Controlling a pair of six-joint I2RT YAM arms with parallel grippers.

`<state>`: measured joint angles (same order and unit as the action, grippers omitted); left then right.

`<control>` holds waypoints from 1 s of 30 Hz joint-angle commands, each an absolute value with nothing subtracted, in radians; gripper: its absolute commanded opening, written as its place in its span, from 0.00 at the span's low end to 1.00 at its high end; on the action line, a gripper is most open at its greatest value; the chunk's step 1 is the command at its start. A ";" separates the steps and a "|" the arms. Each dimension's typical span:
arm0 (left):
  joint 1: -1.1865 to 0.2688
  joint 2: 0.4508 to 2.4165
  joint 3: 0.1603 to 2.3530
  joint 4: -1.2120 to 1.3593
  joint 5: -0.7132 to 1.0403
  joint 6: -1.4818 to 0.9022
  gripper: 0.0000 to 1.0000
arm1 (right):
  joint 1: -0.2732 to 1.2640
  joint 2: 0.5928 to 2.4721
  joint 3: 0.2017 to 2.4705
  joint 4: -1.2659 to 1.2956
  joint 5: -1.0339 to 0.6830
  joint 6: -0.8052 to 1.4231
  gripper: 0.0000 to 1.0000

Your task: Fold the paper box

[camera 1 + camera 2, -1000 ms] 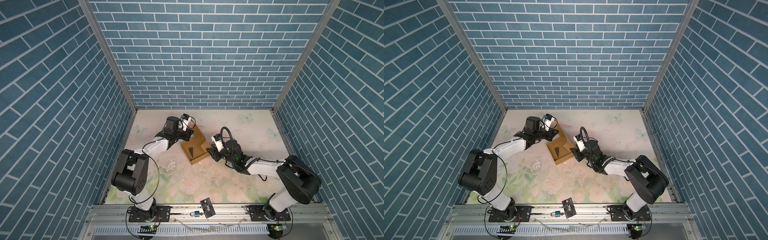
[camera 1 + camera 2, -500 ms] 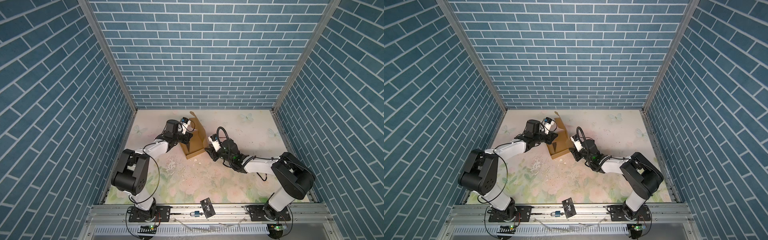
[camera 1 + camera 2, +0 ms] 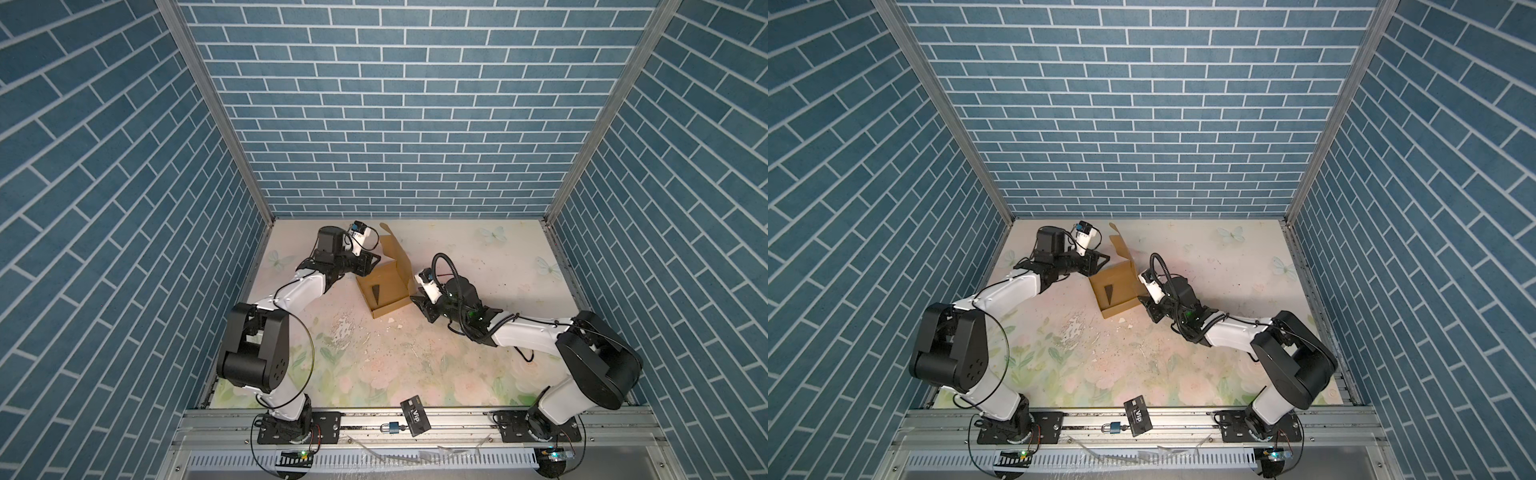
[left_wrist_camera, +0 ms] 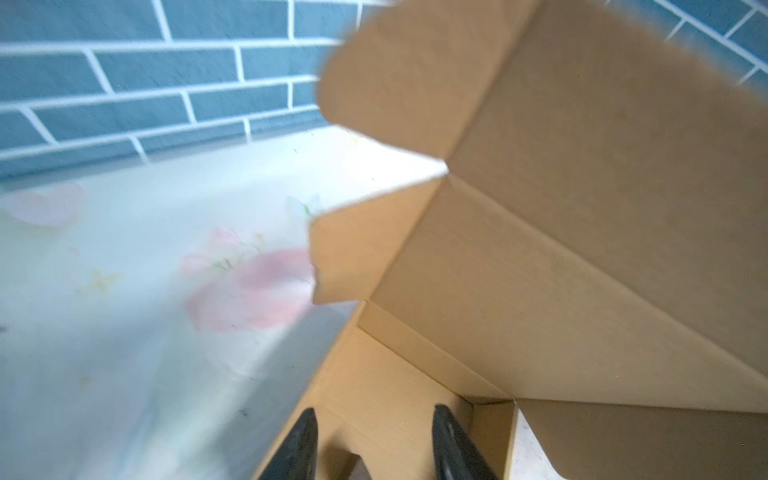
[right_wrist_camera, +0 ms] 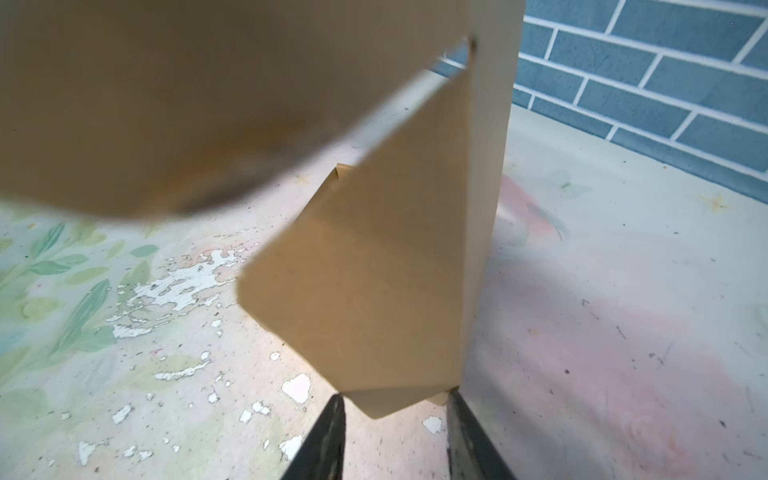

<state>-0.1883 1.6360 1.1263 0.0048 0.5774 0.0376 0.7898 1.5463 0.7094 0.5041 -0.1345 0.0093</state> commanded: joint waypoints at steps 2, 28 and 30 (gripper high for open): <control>-0.113 1.693 1.250 -0.015 0.787 0.229 0.55 | 0.764 1.500 0.700 0.447 -0.157 -0.077 0.42; -0.156 2.073 1.676 -0.204 1.122 0.589 0.44 | 0.611 1.558 0.802 0.422 -0.516 -0.226 0.56; -0.161 2.056 1.657 -0.209 1.128 0.604 0.40 | 0.611 1.569 0.801 0.455 -0.520 -0.224 0.56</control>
<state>-0.1497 2.0663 1.6493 -0.1505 1.0882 0.5510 0.6125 1.5539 0.7780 0.4080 -0.4774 -0.1810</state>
